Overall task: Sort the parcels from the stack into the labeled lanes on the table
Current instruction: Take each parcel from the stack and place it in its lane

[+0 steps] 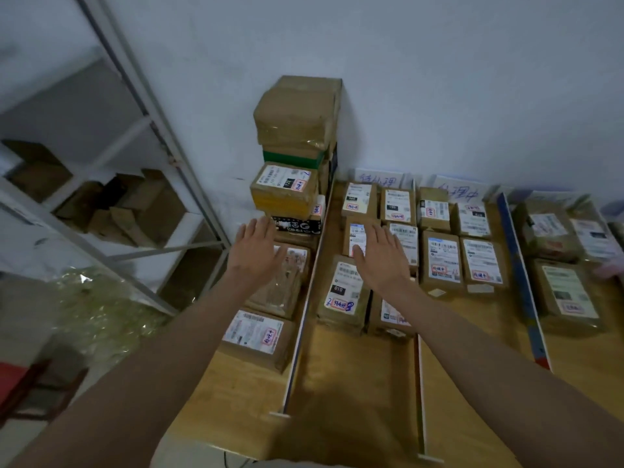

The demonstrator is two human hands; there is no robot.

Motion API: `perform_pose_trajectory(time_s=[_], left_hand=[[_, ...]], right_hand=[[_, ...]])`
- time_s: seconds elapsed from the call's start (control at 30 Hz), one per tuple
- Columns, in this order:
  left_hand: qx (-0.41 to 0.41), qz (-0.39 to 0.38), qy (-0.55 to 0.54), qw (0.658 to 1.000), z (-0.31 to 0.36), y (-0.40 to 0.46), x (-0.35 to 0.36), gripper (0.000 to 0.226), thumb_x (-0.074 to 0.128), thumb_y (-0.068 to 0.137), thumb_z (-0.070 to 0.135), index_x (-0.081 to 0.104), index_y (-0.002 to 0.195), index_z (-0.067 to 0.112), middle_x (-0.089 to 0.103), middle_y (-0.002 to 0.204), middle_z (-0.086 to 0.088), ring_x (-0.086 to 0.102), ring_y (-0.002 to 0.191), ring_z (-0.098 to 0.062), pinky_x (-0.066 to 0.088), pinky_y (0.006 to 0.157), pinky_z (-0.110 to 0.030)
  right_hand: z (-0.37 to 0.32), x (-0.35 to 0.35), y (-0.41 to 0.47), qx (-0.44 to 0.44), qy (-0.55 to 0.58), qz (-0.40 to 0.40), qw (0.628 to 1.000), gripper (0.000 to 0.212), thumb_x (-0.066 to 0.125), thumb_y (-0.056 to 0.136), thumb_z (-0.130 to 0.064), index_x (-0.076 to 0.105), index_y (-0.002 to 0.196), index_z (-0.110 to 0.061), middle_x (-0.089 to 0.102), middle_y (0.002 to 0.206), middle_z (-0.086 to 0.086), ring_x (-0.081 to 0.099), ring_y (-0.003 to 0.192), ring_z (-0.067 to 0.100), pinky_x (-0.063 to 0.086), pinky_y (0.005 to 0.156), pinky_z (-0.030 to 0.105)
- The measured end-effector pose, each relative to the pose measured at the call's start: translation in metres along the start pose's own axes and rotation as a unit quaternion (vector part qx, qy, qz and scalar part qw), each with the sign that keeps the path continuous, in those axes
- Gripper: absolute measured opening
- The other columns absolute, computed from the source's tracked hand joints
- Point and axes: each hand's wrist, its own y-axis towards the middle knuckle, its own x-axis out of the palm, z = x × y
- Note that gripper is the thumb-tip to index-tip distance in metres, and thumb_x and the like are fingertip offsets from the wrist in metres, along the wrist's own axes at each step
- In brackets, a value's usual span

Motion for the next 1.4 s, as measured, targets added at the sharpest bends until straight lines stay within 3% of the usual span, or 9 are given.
perform_pose_trajectory(time_s=[0.2, 0.4, 0.6, 0.7, 0.9, 1.0, 1.2, 1.3, 1.4], left_hand=[[-0.028, 0.011, 0.012, 0.999, -0.058, 0.028, -0.024, 0.065, 0.026, 0.103, 0.050, 0.023, 0.154, 0.010, 0.021, 0.161, -0.011, 0.017, 0.149, -0.029, 0.011, 0.123, -0.045], [-0.021, 0.005, 0.002, 1.000, -0.092, 0.078, -0.036, 0.065, 0.026, 0.103, 0.050, 0.024, 0.154, 0.009, 0.025, 0.160, -0.012, 0.020, 0.148, -0.027, 0.012, 0.123, -0.044], [-0.034, -0.043, -0.091, 0.994, -0.106, 0.144, -0.033, 0.065, 0.025, 0.103, 0.054, 0.037, 0.147, 0.009, 0.042, 0.149, -0.016, 0.042, 0.135, -0.032, 0.031, 0.113, -0.045], [-0.064, -0.099, -0.206, 0.971, -0.102, 0.164, -0.022, 0.068, 0.025, 0.102, 0.057, 0.037, 0.147, 0.007, 0.041, 0.150, -0.017, 0.043, 0.134, -0.034, 0.037, 0.108, -0.045], [-0.073, -0.127, -0.318, 0.937, -0.096, 0.178, -0.005, 0.062, 0.034, 0.103, 0.053, 0.046, 0.137, 0.003, 0.055, 0.136, -0.018, 0.054, 0.120, -0.033, 0.042, 0.089, -0.034], [-0.084, -0.130, -0.377, 0.913, -0.094, 0.174, -0.004, 0.056, 0.036, 0.104, 0.048, 0.046, 0.137, 0.005, 0.054, 0.139, -0.016, 0.052, 0.124, -0.033, 0.042, 0.096, -0.037], [-0.126, -0.078, -0.516, 0.843, -0.096, 0.154, -0.015, 0.053, 0.050, 0.099, 0.049, 0.049, 0.136, 0.010, 0.056, 0.137, -0.009, 0.053, 0.122, -0.026, 0.038, 0.087, -0.029], [-0.106, -0.058, -0.528, 0.841, -0.106, 0.143, -0.025, 0.049, 0.054, 0.098, 0.045, 0.051, 0.134, 0.011, 0.058, 0.129, -0.005, 0.052, 0.108, -0.017, 0.039, 0.085, -0.027], [-0.050, -0.093, -0.493, 0.864, -0.121, 0.137, -0.036, 0.048, 0.053, 0.098, 0.046, 0.053, 0.133, 0.014, 0.056, 0.119, 0.001, 0.053, 0.109, -0.017, 0.042, 0.085, -0.029]], right_hand=[[-0.047, -0.006, 0.037, -0.012, 0.003, 0.032, 0.999, 0.048, 0.035, 0.104, -0.039, 0.040, 0.141, -0.008, 0.047, 0.142, 0.014, 0.041, 0.135, 0.030, 0.030, 0.116, 0.043], [-0.097, -0.012, 0.084, 0.053, 0.048, 0.023, 0.997, 0.045, 0.035, 0.104, -0.042, 0.046, 0.133, -0.008, 0.056, 0.132, 0.014, 0.052, 0.125, 0.031, 0.037, 0.109, 0.046], [-0.126, -0.005, 0.136, 0.152, 0.164, -0.009, 0.975, 0.048, 0.035, 0.104, -0.044, 0.047, 0.131, -0.006, 0.061, 0.123, 0.015, 0.060, 0.111, 0.031, 0.049, 0.094, 0.044], [-0.132, 0.002, 0.156, 0.190, 0.249, -0.036, 0.949, 0.054, 0.036, 0.103, -0.048, 0.046, 0.133, -0.004, 0.062, 0.123, 0.016, 0.061, 0.109, 0.031, 0.051, 0.092, 0.042], [-0.145, 0.012, 0.172, 0.240, 0.334, -0.046, 0.910, 0.039, 0.040, 0.106, -0.027, 0.045, 0.137, -0.004, 0.059, 0.131, 0.016, 0.059, 0.113, 0.028, 0.044, 0.079, 0.029], [-0.148, 0.009, 0.171, 0.242, 0.349, -0.039, 0.905, 0.038, 0.041, 0.106, -0.024, 0.045, 0.139, -0.005, 0.057, 0.135, 0.015, 0.057, 0.119, 0.028, 0.043, 0.081, 0.027], [-0.147, 0.001, 0.142, 0.234, 0.436, -0.038, 0.868, 0.078, 0.064, 0.094, -0.028, 0.018, 0.156, -0.016, 0.048, 0.148, 0.008, 0.053, 0.127, 0.027, 0.046, 0.100, 0.034], [-0.143, 0.002, 0.119, 0.217, 0.470, -0.084, 0.852, 0.075, 0.071, 0.089, -0.029, 0.028, 0.149, -0.021, 0.062, 0.132, 0.006, 0.069, 0.102, 0.020, 0.059, 0.078, 0.030], [-0.142, -0.007, 0.099, 0.225, 0.451, -0.098, 0.858, 0.051, 0.065, 0.092, -0.043, 0.047, 0.130, -0.014, 0.065, 0.114, 0.004, 0.067, 0.093, 0.015, 0.053, 0.065, 0.022]])
